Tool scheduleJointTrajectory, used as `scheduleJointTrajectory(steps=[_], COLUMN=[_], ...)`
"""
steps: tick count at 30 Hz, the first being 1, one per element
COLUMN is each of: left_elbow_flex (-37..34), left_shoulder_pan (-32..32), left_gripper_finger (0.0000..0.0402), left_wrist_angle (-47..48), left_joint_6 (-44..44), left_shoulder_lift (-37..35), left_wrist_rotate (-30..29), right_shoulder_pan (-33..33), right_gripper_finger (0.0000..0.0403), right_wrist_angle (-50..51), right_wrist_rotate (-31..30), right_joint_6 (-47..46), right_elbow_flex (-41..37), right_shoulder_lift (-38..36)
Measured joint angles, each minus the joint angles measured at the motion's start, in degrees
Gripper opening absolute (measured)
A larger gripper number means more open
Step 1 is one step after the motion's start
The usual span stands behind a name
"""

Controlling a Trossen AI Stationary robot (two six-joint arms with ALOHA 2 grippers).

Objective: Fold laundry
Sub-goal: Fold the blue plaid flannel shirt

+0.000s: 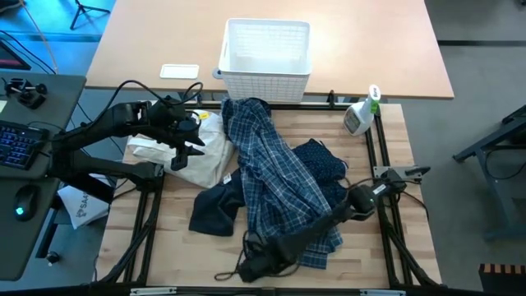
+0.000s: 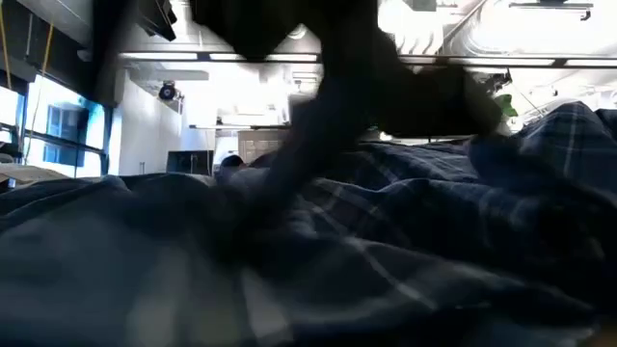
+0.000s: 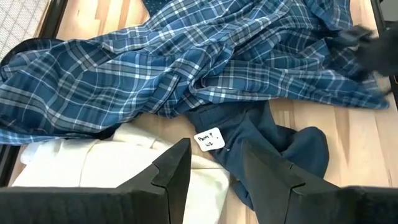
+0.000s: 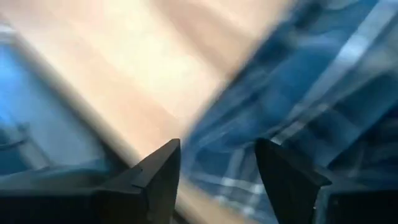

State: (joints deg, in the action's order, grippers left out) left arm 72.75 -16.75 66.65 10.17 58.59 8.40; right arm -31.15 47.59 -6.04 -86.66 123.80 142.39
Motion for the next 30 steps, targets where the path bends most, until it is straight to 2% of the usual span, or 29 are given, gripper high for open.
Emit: scheduleJointTrajectory(steps=[7, 11, 13, 20, 25, 28, 30], left_elbow_flex=[0.0, 0.0, 0.0, 0.0, 0.0, 0.0, 0.0], left_shoulder_pan=[0.0, 0.0, 0.0, -0.2, 0.5, 1.4, 1.6], left_gripper_finger=[0.0129, 0.0129, 0.0129, 0.0129, 0.0129, 0.0129, 0.0129], left_wrist_angle=[0.0, 0.0, -0.1, -3.5, -18.2, -26.4, -29.6], left_joint_6=[0.0, 0.1, 0.0, -0.6, -0.5, 3.3, 6.5], left_shoulder_lift=[0.0, 0.0, 0.2, 4.8, 11.6, 16.4, 19.7], left_wrist_rotate=[0.0, 0.0, 0.0, -0.6, 0.9, 2.3, 2.1], right_shoulder_pan=[2.4, 2.7, 2.0, -3.4, -7.5, -9.7, -11.2], right_gripper_finger=[0.0124, 0.0038, 0.0011, 0.0003, 0.0001, 0.0001, 0.0001], right_wrist_angle=[7.7, 9.0, 8.4, 14.6, 25.4, 30.0, 30.5], right_wrist_rotate=[4.0, 6.0, 5.3, 3.5, -0.5, -3.3, -4.6], right_joint_6=[-2.3, 1.5, 3.1, 4.3, 0.4, -3.5, -7.4], right_elbow_flex=[0.3, -0.1, -0.2, -0.1, -0.5, -0.3, -3.1], right_shoulder_lift=[1.9, 1.0, 0.0, -9.3, -13.4, -16.0, -17.8])
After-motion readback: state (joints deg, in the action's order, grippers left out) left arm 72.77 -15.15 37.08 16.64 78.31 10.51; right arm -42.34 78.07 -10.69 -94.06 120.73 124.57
